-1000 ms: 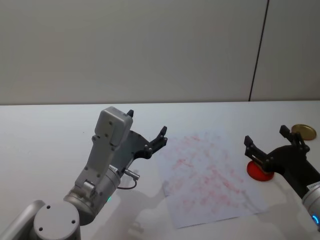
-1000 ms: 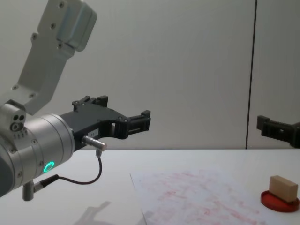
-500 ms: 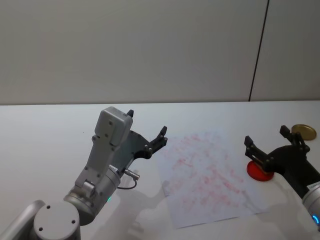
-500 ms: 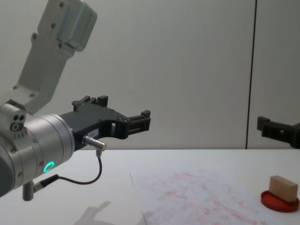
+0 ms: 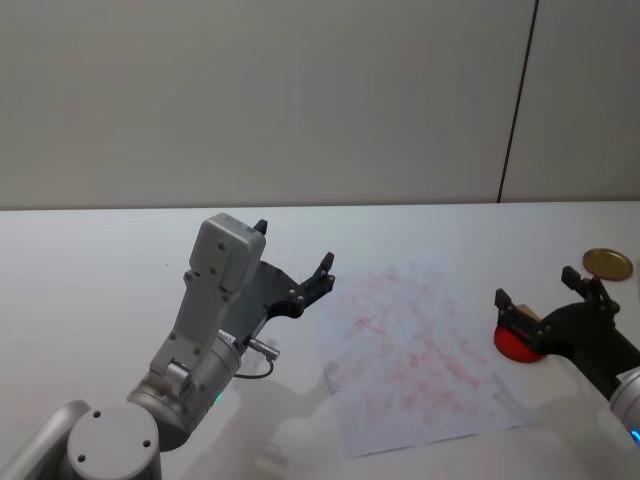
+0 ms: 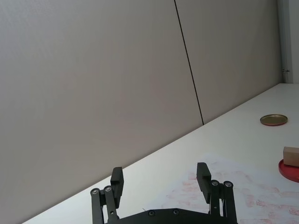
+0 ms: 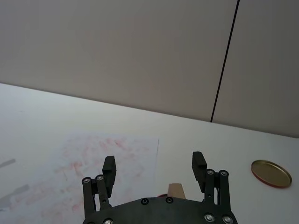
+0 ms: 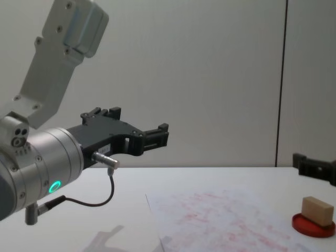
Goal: Use the one hand to pick up the stamp and affix it onto the A4 paper.
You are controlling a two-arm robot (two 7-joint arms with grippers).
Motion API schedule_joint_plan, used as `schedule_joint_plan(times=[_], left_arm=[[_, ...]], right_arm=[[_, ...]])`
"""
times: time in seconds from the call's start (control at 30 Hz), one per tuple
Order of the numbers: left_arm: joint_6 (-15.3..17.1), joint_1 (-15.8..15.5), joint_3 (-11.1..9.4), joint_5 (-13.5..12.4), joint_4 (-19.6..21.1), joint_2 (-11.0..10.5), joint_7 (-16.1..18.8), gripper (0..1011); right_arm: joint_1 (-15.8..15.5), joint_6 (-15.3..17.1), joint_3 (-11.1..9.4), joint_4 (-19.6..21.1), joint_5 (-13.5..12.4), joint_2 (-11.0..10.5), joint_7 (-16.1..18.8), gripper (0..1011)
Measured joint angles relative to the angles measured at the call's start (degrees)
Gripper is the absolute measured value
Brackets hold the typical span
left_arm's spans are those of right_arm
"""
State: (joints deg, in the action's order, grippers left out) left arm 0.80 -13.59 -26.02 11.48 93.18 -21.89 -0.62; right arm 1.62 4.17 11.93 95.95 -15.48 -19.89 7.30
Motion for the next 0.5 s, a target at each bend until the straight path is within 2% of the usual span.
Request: schedule_joint_plan(times=[0.5], left_arm=[[0.0,0.0,0.0,0.0,0.0,0.0,0.0,993]], right_arm=[[2.89,2.07,-1.26,-6.69,-1.34,-0.43,3.55,1001]])
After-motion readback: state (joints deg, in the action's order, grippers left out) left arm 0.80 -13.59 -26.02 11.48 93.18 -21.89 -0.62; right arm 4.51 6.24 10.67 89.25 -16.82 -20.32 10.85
